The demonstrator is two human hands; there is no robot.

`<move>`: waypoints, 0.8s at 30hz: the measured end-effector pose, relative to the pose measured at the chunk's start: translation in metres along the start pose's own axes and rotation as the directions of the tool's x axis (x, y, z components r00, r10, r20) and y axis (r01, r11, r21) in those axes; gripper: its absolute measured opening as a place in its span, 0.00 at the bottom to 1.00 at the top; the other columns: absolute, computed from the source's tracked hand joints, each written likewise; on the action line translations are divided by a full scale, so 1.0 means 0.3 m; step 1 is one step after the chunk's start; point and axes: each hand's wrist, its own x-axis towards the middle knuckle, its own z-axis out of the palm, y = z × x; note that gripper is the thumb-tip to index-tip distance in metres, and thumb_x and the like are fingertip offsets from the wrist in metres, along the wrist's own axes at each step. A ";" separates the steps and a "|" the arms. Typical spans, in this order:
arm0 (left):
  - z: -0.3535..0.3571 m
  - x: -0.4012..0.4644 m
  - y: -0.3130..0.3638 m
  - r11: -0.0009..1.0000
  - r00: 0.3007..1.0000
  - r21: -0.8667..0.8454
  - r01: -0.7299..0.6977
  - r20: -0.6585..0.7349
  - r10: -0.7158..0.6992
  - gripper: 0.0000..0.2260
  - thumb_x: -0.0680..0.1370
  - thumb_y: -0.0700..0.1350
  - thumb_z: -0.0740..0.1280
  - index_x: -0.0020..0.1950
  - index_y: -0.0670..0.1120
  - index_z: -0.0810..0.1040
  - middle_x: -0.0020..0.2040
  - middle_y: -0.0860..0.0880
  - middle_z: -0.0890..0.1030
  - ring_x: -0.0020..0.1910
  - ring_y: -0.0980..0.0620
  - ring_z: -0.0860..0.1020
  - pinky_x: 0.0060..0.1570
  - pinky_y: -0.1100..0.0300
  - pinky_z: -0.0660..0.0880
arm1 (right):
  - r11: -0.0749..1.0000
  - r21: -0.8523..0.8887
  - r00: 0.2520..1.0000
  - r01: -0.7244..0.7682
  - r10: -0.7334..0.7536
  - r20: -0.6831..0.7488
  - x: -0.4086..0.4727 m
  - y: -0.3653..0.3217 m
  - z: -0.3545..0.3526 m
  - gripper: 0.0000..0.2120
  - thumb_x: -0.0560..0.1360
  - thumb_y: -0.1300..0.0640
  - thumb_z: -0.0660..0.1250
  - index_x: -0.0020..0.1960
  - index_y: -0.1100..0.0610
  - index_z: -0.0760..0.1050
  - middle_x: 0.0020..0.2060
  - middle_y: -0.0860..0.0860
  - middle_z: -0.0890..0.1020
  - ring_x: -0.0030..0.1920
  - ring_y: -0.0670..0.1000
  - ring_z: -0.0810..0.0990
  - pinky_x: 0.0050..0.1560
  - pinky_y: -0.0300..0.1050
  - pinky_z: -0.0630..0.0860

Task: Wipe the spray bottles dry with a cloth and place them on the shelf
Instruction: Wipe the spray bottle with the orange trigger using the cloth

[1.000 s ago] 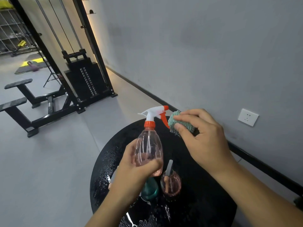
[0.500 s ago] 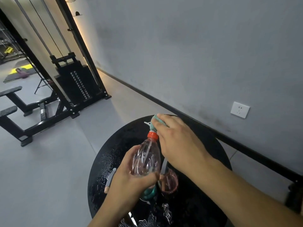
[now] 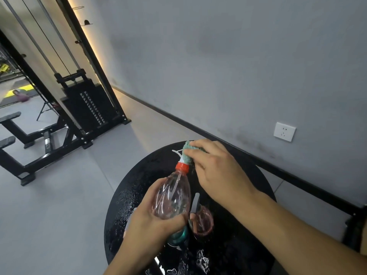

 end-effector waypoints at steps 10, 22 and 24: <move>-0.016 0.015 0.009 0.999 0.999 -0.022 -0.036 -0.041 0.035 0.35 0.70 0.24 0.77 0.63 0.60 0.79 0.51 0.54 0.88 0.46 0.49 0.89 0.41 0.64 0.83 | 0.999 0.006 0.996 -0.046 0.046 -0.072 0.019 0.047 -0.001 0.17 0.80 0.65 0.66 0.67 0.56 0.80 0.65 0.48 0.78 0.65 0.50 0.74 0.67 0.45 0.75; -0.009 0.017 0.013 0.999 0.999 -0.031 -0.042 -0.032 0.041 0.37 0.69 0.25 0.78 0.67 0.59 0.77 0.52 0.60 0.87 0.48 0.52 0.89 0.42 0.66 0.82 | 0.997 0.052 0.994 -0.064 0.068 -0.090 0.020 0.042 -0.020 0.17 0.82 0.63 0.64 0.69 0.54 0.79 0.66 0.47 0.77 0.67 0.47 0.72 0.69 0.44 0.74; -0.004 0.019 0.007 0.999 0.999 -0.029 -0.039 -0.015 0.038 0.37 0.68 0.24 0.78 0.66 0.59 0.78 0.54 0.57 0.87 0.49 0.50 0.89 0.43 0.66 0.83 | 0.997 0.075 0.999 -0.017 0.019 -0.036 0.008 0.020 -0.013 0.17 0.82 0.62 0.65 0.69 0.54 0.79 0.67 0.46 0.76 0.68 0.45 0.72 0.69 0.39 0.71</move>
